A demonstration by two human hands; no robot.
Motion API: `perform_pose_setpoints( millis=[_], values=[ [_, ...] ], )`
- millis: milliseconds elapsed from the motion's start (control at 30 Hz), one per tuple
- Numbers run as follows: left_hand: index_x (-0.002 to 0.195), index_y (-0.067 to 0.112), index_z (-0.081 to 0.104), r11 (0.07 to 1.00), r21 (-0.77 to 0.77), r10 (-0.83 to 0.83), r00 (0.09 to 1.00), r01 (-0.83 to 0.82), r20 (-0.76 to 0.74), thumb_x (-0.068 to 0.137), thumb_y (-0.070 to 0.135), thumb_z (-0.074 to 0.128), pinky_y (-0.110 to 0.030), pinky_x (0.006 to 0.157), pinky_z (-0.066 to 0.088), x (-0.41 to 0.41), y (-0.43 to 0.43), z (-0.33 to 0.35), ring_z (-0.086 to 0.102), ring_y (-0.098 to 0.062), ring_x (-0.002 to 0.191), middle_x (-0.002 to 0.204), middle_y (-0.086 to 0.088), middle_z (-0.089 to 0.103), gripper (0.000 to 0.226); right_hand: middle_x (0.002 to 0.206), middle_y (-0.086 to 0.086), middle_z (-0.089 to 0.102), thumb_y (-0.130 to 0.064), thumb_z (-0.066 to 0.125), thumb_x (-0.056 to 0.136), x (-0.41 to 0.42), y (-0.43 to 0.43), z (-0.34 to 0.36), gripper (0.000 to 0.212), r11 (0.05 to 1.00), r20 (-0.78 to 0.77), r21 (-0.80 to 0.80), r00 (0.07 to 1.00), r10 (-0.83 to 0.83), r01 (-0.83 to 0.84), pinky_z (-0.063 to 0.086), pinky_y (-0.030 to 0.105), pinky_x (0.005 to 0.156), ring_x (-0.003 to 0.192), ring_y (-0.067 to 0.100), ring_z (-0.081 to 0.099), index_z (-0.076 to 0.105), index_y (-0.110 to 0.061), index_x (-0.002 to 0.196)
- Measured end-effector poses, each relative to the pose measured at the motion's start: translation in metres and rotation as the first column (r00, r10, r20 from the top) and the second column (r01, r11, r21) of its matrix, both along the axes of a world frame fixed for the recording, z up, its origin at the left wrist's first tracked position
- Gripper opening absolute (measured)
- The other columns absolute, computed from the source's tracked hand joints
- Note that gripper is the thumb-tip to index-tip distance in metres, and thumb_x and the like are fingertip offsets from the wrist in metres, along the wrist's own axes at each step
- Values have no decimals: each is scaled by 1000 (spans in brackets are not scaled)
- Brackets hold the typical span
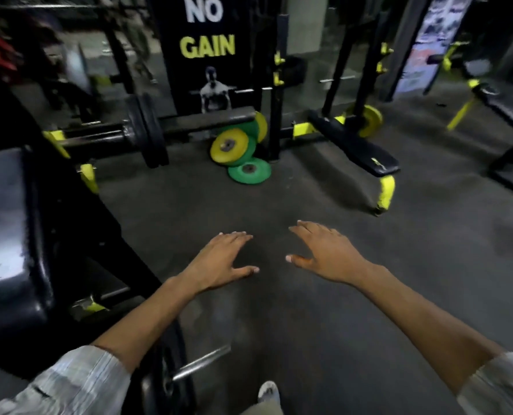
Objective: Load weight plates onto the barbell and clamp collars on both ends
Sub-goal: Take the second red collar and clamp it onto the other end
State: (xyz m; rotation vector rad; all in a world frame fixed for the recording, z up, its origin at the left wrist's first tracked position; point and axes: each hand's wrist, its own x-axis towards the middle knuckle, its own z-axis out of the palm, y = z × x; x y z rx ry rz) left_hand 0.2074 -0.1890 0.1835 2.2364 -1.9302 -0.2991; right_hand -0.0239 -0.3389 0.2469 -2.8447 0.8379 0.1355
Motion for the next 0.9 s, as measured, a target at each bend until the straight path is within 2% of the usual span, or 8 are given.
perform_pose_setpoints(
  millis=[167,300,433,567,767,900],
  values=[
    [157,22,33,981,-1,196,981,-196,2,77,86,33,-41,126,20,51,-30,19,33,-18,151,163,-2,38,103,170,6,29,-67,51,97,86,-72,15,81,979,-19,-11,978,206,-206,32,44,121,155,24,32,30,-24,162],
    [157,22,33,926,-10,378,925,-378,32,79,84,36,-40,126,20,88,-30,29,33,-20,151,162,-1,38,100,171,5,27,-67,51,98,168,-104,25,80,910,-2,-27,911,413,-413,30,42,123,155,24,31,29,-25,162],
    [157,21,33,795,-54,606,794,-604,48,78,85,36,-42,126,22,111,-25,45,34,-20,151,162,-1,39,101,171,3,26,-68,50,97,246,-121,34,80,778,49,-44,777,628,-627,29,41,123,156,22,29,30,-27,162],
    [155,20,37,648,-88,761,644,-756,78,80,82,39,-43,124,26,119,-25,68,40,-21,147,159,-3,43,98,171,1,27,-70,49,96,302,-130,53,81,625,116,-67,616,779,-778,29,40,124,156,19,28,29,-28,162],
    [155,18,39,438,-202,898,420,-876,127,82,79,46,-44,122,32,127,-26,129,41,-23,146,158,-4,45,95,168,1,33,-66,53,96,364,-129,112,77,380,216,-162,343,914,-911,31,37,122,154,20,33,34,-26,160],
    [154,16,41,342,-289,938,304,-894,168,86,69,63,-39,121,32,139,-25,182,42,-24,145,156,-6,47,89,164,3,40,-63,57,95,404,-119,157,76,287,274,-244,218,937,-926,37,40,116,150,23,40,39,-24,157]
  ],
)
